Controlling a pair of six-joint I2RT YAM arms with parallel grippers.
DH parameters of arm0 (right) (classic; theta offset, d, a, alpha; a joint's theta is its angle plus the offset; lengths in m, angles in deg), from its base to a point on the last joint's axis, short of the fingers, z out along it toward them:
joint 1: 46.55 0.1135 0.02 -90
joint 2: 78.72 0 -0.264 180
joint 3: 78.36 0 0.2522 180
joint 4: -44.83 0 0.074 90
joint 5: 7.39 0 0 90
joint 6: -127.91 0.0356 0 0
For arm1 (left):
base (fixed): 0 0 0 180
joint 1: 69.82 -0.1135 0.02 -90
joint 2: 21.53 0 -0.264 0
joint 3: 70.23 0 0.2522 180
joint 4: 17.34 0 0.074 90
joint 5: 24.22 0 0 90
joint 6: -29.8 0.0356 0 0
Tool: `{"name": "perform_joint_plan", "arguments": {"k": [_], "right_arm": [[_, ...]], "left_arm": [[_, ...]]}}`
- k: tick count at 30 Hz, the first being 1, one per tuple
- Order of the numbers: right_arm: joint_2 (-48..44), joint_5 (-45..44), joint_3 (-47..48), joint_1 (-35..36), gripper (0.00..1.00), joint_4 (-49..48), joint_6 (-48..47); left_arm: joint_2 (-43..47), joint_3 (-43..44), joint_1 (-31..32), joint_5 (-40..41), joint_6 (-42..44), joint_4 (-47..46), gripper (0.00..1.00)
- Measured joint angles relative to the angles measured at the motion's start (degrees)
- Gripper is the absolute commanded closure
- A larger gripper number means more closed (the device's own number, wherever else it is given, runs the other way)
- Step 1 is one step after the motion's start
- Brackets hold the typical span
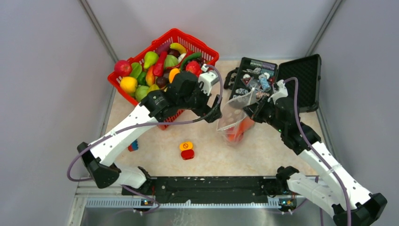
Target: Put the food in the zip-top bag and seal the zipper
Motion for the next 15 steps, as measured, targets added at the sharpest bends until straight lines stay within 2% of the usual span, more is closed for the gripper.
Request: {"name": "perform_joint_plan", "arguments": {"k": [3, 5, 11, 15], "right_arm": [[-0.31, -0.07, 0.39, 0.00, 1.00, -0.07, -0.15], [-0.20, -0.09, 0.39, 0.00, 1.00, 0.11, -0.31], [1.36, 1.14, 0.39, 0.00, 1.00, -0.22, -0.24], [2.32, 2.01, 0.39, 0.00, 1.00, -0.46, 0.11]], "left_arm": [[2.10, -0.11, -0.96, 5.51, 0.94, -0.07, 0.01], [4.59, -0.61, -3.74, 8.04, 1.44, -0.66, 0.01], [11.10, -1.62, -21.81, 12.98, 2.10, -4.87, 0.01], [10.25, -1.51, -30.03, 12.74, 2.84, -6.54, 0.02]]}}
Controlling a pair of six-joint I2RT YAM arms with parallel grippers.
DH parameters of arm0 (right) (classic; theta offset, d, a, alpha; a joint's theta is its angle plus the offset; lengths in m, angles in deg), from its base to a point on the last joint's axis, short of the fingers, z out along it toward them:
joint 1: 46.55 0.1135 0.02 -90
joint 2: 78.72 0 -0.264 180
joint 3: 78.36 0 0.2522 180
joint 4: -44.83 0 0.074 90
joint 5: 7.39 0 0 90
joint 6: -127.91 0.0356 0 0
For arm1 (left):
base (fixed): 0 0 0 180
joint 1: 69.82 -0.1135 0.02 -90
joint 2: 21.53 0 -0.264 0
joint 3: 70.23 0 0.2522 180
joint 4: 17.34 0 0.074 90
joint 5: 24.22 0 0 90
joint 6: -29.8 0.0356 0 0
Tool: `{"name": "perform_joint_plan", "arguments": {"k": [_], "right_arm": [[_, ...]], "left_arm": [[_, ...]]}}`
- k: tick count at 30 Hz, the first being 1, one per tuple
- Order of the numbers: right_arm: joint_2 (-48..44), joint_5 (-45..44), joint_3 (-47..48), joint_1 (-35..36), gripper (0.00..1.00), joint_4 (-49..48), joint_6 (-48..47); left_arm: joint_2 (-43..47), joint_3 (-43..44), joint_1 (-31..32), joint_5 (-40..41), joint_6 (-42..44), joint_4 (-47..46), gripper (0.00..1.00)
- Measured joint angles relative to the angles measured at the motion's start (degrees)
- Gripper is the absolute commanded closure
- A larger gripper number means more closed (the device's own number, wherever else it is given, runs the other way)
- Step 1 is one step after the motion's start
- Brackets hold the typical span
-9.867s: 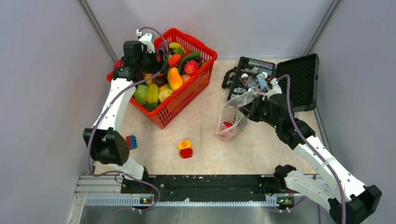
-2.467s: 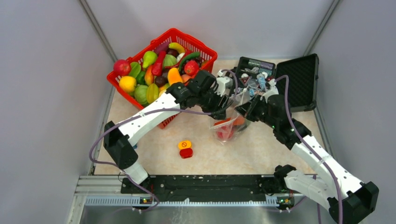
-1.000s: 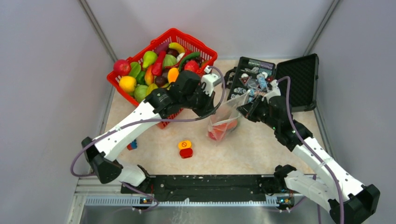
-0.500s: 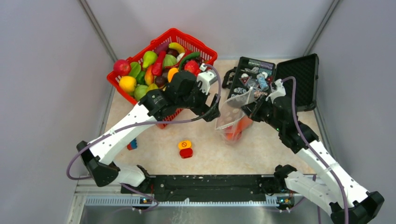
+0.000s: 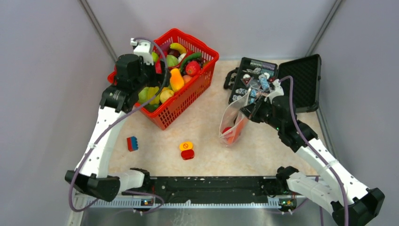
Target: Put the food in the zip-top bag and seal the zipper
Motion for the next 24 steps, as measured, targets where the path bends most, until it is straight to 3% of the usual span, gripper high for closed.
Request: {"name": "perform_joint_plan", "arguments": {"k": [6, 11, 13, 19, 24], "right_arm": [[0.04, 0.68, 0.00, 0.00, 1.00, 0.00, 0.04], [0.02, 0.70, 0.00, 0.00, 1.00, 0.00, 0.07], [0.00, 0.70, 0.00, 0.00, 1.00, 0.00, 0.09], [-0.13, 0.72, 0.00, 0.00, 1.00, 0.02, 0.15], [-0.13, 0.74, 0.00, 0.00, 1.00, 0.00, 0.48]], "left_arm": [[-8.85, 0.33, -7.10, -1.73, 0.04, 0.04, 0.11], [-14.58, 0.35, -7.80, -2.45, 0.09, 0.26, 0.16], [-15.87, 0.35, -7.98, -2.71, 0.11, 0.24, 0.23], [-18.14, 2.45, -8.48, -2.32, 0.79, 0.44, 0.32], [-19.06, 2.71, -8.55, -1.70, 1.11, 0.52, 0.34]]}}
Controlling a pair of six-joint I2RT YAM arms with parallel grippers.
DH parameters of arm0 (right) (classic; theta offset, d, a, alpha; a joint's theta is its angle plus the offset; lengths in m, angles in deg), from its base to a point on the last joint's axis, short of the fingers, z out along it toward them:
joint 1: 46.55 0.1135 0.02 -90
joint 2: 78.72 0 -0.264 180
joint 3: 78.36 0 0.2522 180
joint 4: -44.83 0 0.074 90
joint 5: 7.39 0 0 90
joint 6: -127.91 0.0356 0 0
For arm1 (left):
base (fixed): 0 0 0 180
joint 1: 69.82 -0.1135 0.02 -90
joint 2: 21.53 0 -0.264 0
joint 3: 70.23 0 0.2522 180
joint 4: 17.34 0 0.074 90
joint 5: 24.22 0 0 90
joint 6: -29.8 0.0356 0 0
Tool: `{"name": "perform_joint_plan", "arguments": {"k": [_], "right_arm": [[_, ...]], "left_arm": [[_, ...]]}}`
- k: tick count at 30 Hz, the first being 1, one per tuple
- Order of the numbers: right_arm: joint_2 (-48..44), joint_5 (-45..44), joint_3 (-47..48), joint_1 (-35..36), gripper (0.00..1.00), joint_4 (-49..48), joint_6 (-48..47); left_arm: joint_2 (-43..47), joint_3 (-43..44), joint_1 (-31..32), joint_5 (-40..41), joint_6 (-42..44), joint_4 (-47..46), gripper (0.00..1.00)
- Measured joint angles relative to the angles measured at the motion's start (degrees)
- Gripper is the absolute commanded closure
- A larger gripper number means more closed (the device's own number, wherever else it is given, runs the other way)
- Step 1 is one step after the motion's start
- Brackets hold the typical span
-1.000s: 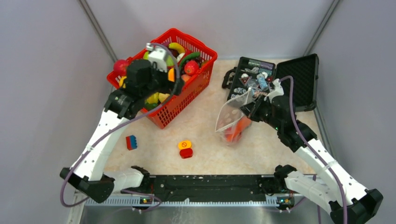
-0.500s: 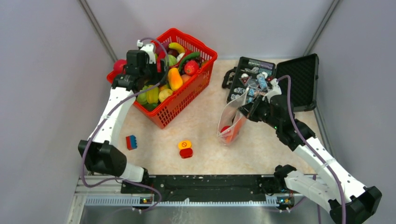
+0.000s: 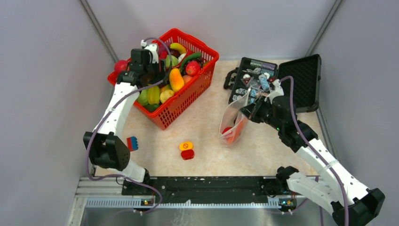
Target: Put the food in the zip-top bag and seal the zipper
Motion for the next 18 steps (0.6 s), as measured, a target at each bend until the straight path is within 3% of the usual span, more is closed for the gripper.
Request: {"name": "perform_joint_plan", "arguments": {"k": [18], "right_arm": [[0.07, 1.03, 0.00, 0.00, 1.00, -0.04, 0.02]], "left_arm": [[-3.08, -0.02, 0.00, 0.52, 0.87, 0.81, 0.43]]}}
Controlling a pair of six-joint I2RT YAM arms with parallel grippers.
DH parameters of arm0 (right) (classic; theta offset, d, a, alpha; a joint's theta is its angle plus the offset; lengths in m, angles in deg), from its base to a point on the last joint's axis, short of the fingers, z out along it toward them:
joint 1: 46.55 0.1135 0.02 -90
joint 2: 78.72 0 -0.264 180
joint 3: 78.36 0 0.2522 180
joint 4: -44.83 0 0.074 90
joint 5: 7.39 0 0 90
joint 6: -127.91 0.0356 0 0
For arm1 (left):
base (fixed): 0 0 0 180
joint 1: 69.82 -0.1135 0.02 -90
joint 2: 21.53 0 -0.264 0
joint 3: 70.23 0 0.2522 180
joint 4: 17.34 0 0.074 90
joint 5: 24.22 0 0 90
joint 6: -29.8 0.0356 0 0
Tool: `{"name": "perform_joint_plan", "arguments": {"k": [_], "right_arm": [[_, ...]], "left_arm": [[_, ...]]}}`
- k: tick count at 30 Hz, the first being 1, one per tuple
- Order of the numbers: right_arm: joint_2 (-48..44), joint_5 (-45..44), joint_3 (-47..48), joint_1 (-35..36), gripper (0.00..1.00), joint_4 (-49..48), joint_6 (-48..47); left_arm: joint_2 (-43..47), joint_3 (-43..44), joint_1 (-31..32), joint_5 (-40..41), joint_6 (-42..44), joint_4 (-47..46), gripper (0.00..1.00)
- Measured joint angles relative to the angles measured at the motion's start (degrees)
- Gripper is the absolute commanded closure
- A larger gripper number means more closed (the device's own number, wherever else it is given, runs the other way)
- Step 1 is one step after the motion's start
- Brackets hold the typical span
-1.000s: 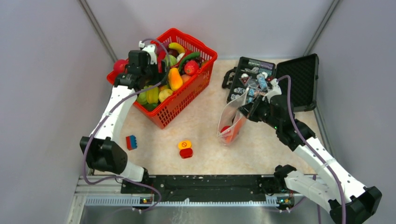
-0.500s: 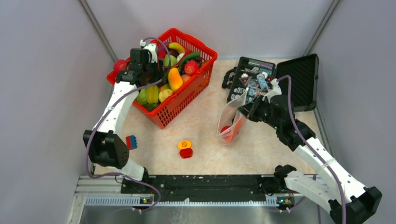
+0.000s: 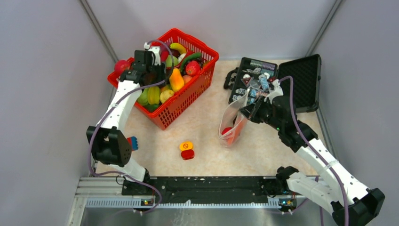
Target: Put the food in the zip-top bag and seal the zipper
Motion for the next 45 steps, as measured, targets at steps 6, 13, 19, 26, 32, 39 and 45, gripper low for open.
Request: {"name": "perform_joint_plan", "arguments": {"k": [6, 13, 19, 26, 32, 39, 45], "right_arm": [[0.00, 0.09, 0.00, 0.00, 1.00, -0.02, 0.00], [0.00, 0.13, 0.00, 0.00, 1.00, -0.02, 0.02], [0.00, 0.15, 0.00, 0.00, 1.00, -0.02, 0.04], [0.00, 0.15, 0.00, 0.00, 1.00, -0.42, 0.44], [0.00, 0.17, -0.02, 0.00, 1.00, -0.48, 0.68], [0.24, 0.20, -0.07, 0.00, 1.00, -0.92, 0.96], [0.74, 0.26, -0.09, 0.00, 1.00, -1.33, 1.09]], "left_arm": [[-0.22, 0.00, 0.00, -0.04, 0.31, 0.66, 0.63], [0.02, 0.00, 0.00, -0.04, 0.31, 0.76, 0.69], [3.52, -0.33, 0.00, -0.96, 0.26, 0.92, 0.68], [9.99, -1.31, -0.02, -5.27, -0.39, -0.42, 0.68], [13.53, -3.06, -0.04, -13.92, -2.69, -2.97, 0.68], [17.77, -7.69, 1.31, -30.40, -8.39, -10.86, 0.68], [19.08, -10.27, 8.31, -38.93, -11.98, -17.62, 0.66]]}}
